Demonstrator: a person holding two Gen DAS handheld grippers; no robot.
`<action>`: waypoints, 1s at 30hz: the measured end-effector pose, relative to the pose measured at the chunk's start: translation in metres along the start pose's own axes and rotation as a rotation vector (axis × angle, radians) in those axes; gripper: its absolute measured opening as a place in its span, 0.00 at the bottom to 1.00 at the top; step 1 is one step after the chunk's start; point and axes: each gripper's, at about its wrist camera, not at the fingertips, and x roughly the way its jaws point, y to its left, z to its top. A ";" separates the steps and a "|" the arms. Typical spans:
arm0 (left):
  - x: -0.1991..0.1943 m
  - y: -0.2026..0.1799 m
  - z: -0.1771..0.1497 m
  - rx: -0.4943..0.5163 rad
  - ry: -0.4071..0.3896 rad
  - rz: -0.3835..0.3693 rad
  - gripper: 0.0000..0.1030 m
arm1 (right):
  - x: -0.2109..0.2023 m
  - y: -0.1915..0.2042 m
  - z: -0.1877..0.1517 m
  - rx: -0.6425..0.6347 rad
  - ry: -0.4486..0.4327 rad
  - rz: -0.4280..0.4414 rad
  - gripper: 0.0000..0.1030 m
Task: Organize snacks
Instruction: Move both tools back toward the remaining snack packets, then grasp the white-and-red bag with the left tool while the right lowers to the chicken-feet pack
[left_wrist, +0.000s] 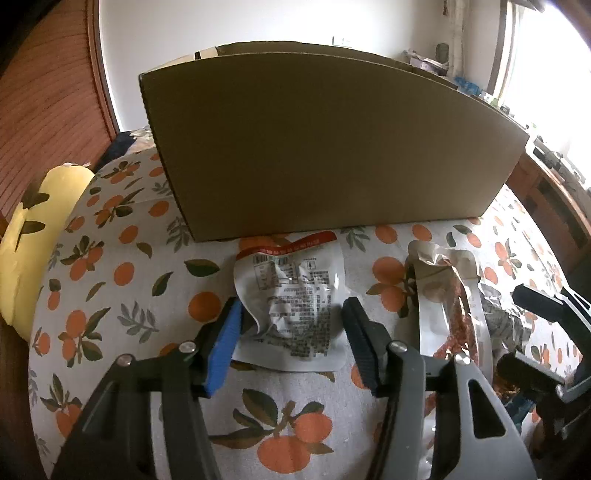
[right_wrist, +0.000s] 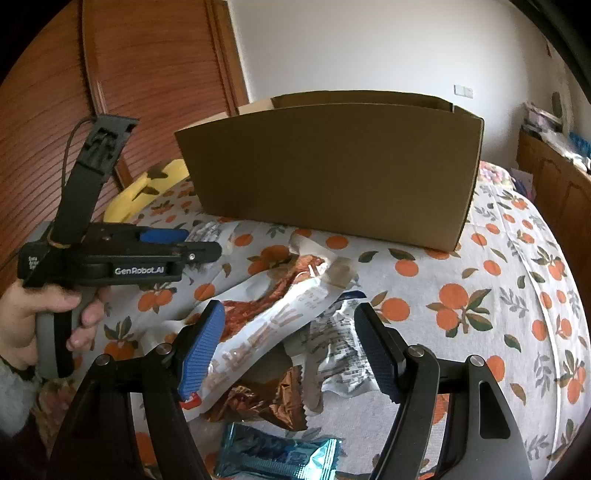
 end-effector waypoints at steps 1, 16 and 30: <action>0.000 0.000 0.000 0.000 -0.001 0.000 0.55 | 0.000 0.001 0.000 -0.003 0.000 -0.002 0.72; -0.017 0.007 -0.018 0.019 -0.042 -0.097 0.31 | 0.009 -0.005 0.003 0.026 0.057 -0.002 0.72; -0.022 0.029 -0.025 -0.077 -0.037 -0.162 0.12 | 0.008 0.005 0.011 0.020 0.067 -0.001 0.72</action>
